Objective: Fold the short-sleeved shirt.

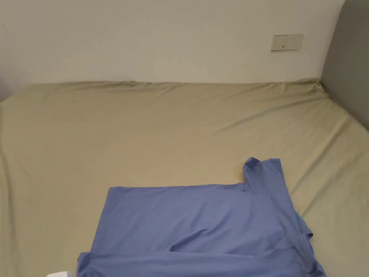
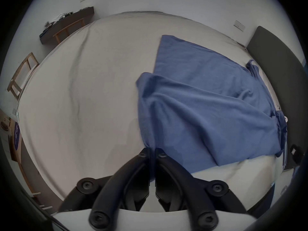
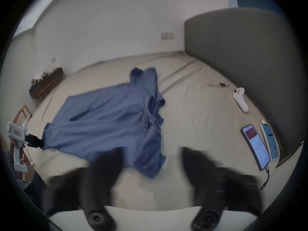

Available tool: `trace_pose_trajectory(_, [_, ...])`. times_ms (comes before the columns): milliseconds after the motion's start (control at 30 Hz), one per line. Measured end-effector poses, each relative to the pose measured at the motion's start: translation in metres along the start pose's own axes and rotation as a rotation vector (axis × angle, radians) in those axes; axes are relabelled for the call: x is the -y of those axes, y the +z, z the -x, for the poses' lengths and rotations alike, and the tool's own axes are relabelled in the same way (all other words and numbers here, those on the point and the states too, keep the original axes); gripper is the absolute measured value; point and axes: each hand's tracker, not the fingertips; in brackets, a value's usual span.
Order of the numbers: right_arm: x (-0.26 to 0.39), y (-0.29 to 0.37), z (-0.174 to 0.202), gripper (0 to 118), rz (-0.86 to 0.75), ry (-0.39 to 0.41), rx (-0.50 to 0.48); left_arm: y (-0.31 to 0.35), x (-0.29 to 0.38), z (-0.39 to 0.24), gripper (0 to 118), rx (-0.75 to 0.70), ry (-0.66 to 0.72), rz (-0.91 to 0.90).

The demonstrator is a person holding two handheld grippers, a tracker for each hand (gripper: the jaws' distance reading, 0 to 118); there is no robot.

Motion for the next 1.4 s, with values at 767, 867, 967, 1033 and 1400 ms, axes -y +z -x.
trace_pose_trajectory(767, [-0.057, 0.067, -0.013, 13, 0.058, 0.075, -0.128, 0.100, -0.014, 0.023, 2, 0.027, -0.083, -0.133])
trace_pose_trajectory(867, [-0.045, 0.074, -0.017, 13, 0.078, 0.092, -0.112, 0.089, 0.007, 0.028, 2, -0.014, -0.115, -0.096])
trace_pose_trajectory(967, [-0.023, 0.066, -0.023, 13, 0.170, 0.079, -0.092, 0.064, 0.031, 0.036, 2, -0.025, -0.089, -0.011])
trace_pose_trajectory(1033, [-0.001, 0.052, -0.032, 13, 0.231, 0.035, -0.100, 0.052, 0.047, 0.038, 2, -0.025, -0.090, 0.023])
trace_pose_trajectory(1400, [0.035, 0.015, -0.033, 14, 0.318, 0.067, -0.018, 0.041, 0.062, 0.020, 3, -0.087, -0.186, 0.058])
